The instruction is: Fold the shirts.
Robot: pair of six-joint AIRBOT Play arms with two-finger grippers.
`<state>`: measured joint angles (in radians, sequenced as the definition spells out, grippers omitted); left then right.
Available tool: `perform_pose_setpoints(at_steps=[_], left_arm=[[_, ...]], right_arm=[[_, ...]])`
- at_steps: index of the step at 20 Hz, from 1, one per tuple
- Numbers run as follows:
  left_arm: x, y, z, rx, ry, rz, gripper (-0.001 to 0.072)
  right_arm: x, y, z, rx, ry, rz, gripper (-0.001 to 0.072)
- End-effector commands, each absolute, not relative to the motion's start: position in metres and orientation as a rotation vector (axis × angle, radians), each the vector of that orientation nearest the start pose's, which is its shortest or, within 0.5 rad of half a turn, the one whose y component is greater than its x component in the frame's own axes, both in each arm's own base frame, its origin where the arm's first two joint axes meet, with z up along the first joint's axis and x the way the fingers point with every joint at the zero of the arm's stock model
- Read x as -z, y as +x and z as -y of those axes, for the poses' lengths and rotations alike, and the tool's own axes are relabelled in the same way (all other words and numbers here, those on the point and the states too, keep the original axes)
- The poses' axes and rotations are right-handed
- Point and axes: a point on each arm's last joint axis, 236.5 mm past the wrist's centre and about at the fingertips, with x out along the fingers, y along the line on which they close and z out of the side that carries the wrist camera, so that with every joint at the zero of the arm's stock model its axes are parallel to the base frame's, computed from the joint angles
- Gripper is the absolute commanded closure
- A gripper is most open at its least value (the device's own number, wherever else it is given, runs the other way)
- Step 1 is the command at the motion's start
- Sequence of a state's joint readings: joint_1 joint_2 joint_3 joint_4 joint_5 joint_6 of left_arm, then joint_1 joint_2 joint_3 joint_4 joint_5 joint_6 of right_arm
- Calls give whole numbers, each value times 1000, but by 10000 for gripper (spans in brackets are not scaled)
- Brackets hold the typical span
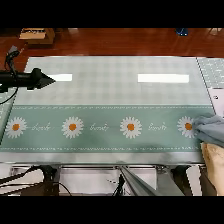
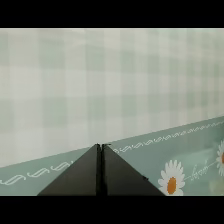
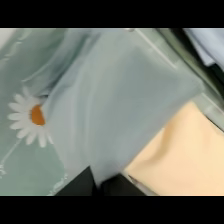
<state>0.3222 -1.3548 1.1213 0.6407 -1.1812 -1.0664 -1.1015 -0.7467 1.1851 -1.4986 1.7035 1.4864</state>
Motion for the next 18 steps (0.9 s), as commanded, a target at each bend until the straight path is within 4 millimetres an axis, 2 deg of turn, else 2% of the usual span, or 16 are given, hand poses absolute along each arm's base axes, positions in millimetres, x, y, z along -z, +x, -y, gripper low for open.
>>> perform_pose_setpoints(at_steps=[1,2,4,8,13,14,15,16,18], left_arm=[[-40,427,39,458,-615,-1000,688],[-37,430,37,449,-617,-998,687],[-34,436,32,440,-588,-976,688],[-34,443,26,419,-565,-945,688],[-34,445,16,409,-543,-925,688],[-34,445,12,409,-533,-919,687],[-34,445,8,400,-537,-916,687],[-34,445,5,393,-540,-914,687],[-34,445,1,386,-544,-911,687]], right_arm=[[-147,28,205,1174,667,-1252,679],[-153,12,214,1255,630,-1248,679],[-158,-4,220,1327,599,-1271,679],[-165,-34,215,1432,579,-1355,679],[-175,-54,216,1500,523,-1414,668],[-176,-57,216,1499,508,-1428,537],[-175,-56,214,1473,501,-1442,329],[-178,-55,218,1457,460,-1441,241],[-181,-53,223,1458,434,-1422,225]])
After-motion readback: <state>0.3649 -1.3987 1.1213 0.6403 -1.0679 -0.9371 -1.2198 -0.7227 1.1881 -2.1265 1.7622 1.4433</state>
